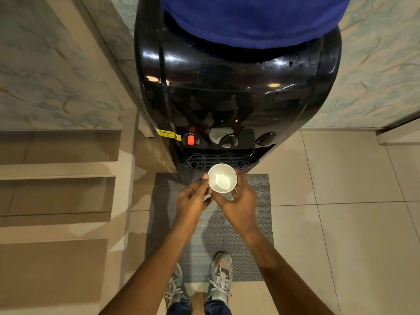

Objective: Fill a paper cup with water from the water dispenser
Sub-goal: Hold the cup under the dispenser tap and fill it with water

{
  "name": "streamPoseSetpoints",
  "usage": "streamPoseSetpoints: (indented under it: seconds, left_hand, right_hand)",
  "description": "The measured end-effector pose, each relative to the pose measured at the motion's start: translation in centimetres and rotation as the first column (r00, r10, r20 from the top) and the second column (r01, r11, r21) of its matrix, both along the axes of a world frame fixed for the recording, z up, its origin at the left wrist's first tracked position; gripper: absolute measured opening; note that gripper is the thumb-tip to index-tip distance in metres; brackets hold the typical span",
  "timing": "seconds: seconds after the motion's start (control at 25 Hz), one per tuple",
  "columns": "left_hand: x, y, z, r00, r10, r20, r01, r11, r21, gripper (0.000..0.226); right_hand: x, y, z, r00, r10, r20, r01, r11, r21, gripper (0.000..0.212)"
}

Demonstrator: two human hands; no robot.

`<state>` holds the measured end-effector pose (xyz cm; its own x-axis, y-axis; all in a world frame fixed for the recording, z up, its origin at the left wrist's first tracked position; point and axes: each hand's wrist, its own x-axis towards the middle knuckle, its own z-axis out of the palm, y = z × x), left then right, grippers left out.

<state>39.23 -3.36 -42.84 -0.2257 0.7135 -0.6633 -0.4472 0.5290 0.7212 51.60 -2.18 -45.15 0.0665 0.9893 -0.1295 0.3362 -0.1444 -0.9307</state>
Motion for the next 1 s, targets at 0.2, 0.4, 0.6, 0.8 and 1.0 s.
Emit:
streamPoseSetpoints:
  seconds: [0.2, 0.4, 0.6, 0.8, 1.0]
  left_hand:
    - [-0.3, -0.3, -0.7, 0.991, -0.013, -0.134, 0.018, 0.999, 0.035, 0.019]
    - [-0.9, 0.4, 1.0, 0.805, 0.023, -0.593, 0.153, 0.958, 0.244, 0.017]
    - [-0.9, 3.3, 3.8, 0.674, 0.104, -0.732, 0.304, 0.863, 0.403, 0.019]
    - [-0.1, 5.3, 4.4, 0.576, 0.171, -0.799, 0.387, 0.804, 0.452, 0.017]
    - [0.0, 5.4, 4.3, 0.596, 0.211, -0.775, 0.358, 0.794, 0.492, 0.015]
  right_hand:
    - [0.2, -0.3, -0.6, 1.0, -0.009, -0.027, 0.008, 1.0, -0.003, 0.064]
    - [0.0, 0.3, -0.5, 0.998, -0.038, -0.049, 0.037, 0.999, -0.013, 0.066]
    - [-0.3, 2.8, 0.0, 0.999, -0.015, -0.04, 0.015, 1.0, 0.002, 0.064]
    - [-0.4, 5.2, 0.0, 0.997, -0.025, -0.073, 0.023, 0.999, -0.029, 0.049]
    - [-0.7, 6.1, -0.2, 0.997, -0.038, -0.062, 0.037, 0.999, -0.026, 0.046]
